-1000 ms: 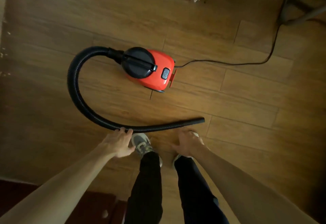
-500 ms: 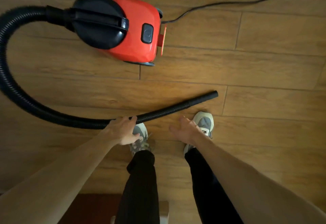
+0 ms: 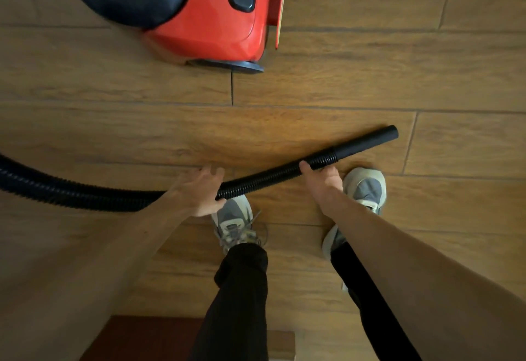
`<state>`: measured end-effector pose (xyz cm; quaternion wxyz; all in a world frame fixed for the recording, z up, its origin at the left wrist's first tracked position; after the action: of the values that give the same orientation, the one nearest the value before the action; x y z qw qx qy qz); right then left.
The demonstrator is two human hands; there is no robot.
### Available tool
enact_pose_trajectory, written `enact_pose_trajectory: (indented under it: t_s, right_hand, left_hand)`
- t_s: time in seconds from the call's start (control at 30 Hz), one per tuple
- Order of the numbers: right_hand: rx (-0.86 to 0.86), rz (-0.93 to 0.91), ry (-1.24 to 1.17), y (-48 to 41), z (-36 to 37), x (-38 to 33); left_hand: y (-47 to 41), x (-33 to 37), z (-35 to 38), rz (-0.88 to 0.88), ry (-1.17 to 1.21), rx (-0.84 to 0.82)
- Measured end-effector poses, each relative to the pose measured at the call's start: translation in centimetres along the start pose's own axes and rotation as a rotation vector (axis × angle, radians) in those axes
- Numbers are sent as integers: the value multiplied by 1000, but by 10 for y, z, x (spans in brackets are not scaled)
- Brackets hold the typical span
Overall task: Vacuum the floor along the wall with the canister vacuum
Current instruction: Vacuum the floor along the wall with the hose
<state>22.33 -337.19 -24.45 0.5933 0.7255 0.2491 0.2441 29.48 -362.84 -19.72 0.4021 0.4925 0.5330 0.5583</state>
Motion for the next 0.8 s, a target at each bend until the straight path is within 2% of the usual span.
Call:
enact_pose_trajectory:
  t_s: [0.07,0.17,0.3,0.43,0.53,0.7,0.8]
  right_hand:
    - [53,54,-314,-16,8,2]
    - [103,103,-539,-34,19,5]
    - [161,88,-642,-28,21,9]
    - [212,39,-693,27,0,8]
    - [256,-117,-631,83,-31,-7]
    - [258,-534,-394,184,-79,-66]
    - [233,-728,-268,236,-95,-107]
  left_hand:
    - [-7,-3,5,22,-19,9]
    - [-11,-4,8,51,-28,53]
    - [1,-3,12,49,15,48]
    - [38,13,10,71,87,28]
    - [74,30,-2,88,85,77]
    - [136,52,-33,72,81,160]
    - [170,60,-50,72,177,254]
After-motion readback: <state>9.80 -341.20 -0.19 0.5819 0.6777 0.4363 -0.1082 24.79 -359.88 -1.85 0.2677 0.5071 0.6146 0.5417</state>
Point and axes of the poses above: each hand's wrist, its own y-axis away from the middle knuckle, its own z-axis out of the palm, x = y × z, the point moved 7 cm from there along -y, towards the middle knuckle, and after that the axes turned 9 degrees about -x, right-handed, at the moved point
